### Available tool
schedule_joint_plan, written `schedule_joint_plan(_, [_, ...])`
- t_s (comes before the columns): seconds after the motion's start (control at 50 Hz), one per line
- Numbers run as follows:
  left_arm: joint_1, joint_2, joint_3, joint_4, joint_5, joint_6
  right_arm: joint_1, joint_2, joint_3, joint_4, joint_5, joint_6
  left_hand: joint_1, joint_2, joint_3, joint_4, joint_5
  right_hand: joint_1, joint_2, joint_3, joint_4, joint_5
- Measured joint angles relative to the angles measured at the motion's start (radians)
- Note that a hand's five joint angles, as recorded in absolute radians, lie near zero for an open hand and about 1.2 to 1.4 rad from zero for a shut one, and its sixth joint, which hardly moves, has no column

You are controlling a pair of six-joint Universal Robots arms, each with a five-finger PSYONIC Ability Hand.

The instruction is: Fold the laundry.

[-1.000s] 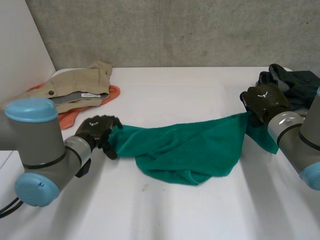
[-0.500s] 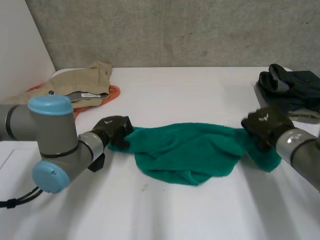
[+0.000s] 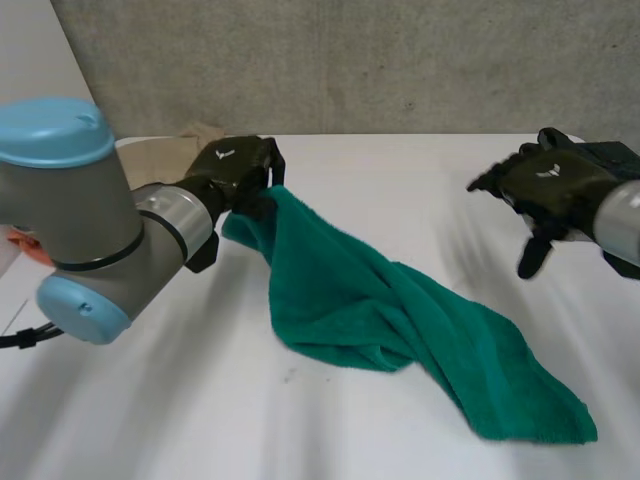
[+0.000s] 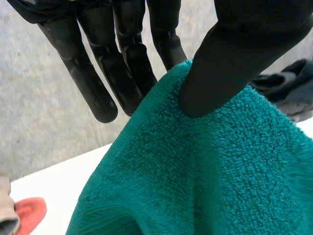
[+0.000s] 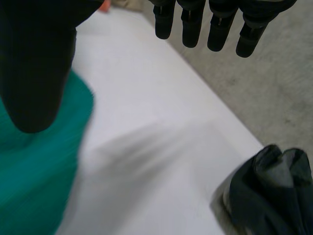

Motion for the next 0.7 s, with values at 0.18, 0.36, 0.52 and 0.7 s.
schedule_joint_plan(0.18, [-0.018, 0.160, -0.061, 0.003, 0.001, 0.001, 0.160, 0.397, -0.317, -0.029, -0.011, 0.049, 0.000, 0.000, 0.000, 0.000, 0.000, 0.000, 0.000, 0.000, 0.000, 0.000])
schedule_joint_plan(0.36, [-0.021, 0.172, -0.064, 0.010, 0.001, 0.062, 0.256, 0.615, -0.448, -0.029, -0.067, 0.044, 0.000, 0.002, 0.005, 0.000, 0.000, 0.696, 0.717, 0.701, 0.696, 0.680])
schedule_joint_plan(0.52, [0.006, 0.095, 0.072, 0.079, 0.000, 0.228, 0.272, 0.590, -0.593, -0.184, 0.055, 0.110, 0.000, 0.002, 0.005, 0.003, 0.000, 0.879, 0.964, 0.976, 0.985, 0.895])
schedule_joint_plan(0.7, [0.061, 0.008, 0.388, 0.275, -0.010, 0.302, 0.270, 0.327, -0.538, -0.681, 0.249, 0.178, 0.000, 0.003, 0.006, 0.004, 0.000, 0.879, 0.963, 0.979, 0.986, 0.895])
